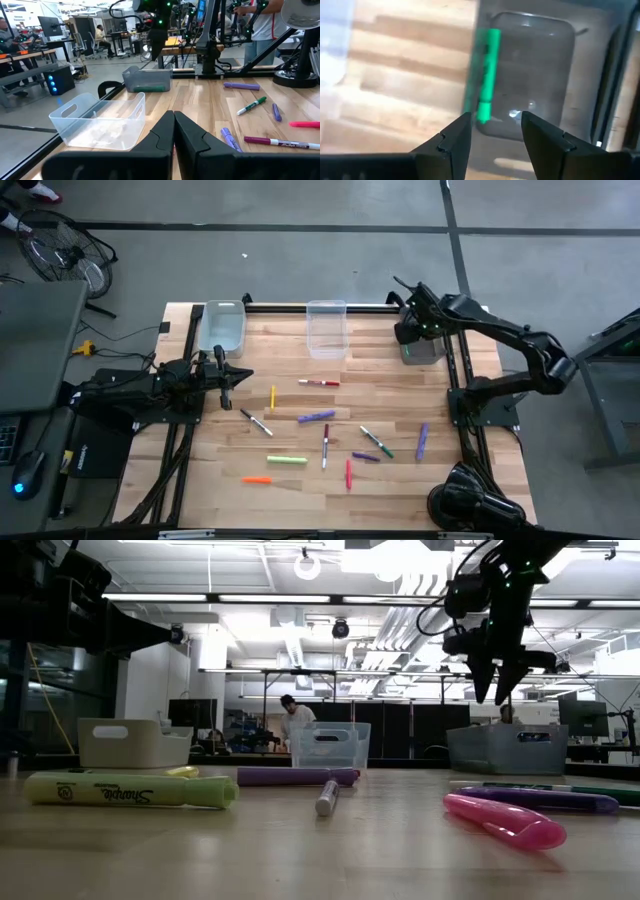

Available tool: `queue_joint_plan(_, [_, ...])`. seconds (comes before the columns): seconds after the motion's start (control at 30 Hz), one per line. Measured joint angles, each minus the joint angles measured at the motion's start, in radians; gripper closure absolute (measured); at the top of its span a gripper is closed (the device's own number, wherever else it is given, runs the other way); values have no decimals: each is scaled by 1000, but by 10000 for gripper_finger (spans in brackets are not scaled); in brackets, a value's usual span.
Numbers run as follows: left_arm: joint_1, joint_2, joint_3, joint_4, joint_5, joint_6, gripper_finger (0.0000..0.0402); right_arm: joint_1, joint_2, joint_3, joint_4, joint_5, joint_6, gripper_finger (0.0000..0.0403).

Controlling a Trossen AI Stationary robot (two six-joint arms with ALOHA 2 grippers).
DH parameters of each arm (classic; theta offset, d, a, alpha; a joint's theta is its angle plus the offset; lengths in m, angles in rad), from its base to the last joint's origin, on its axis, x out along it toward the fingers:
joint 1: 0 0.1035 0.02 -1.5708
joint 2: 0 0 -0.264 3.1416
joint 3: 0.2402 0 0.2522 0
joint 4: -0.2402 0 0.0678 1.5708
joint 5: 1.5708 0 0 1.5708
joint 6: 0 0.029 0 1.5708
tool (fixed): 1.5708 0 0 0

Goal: Pick & Place Markers
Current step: Put the right purple highlighter pen into the black bin

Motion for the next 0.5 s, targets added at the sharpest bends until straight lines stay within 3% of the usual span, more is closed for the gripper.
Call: queue_joint_plan(0.5, [0,0,0,0,0,0,400,151,-28,0,-29,-423,-185,248])
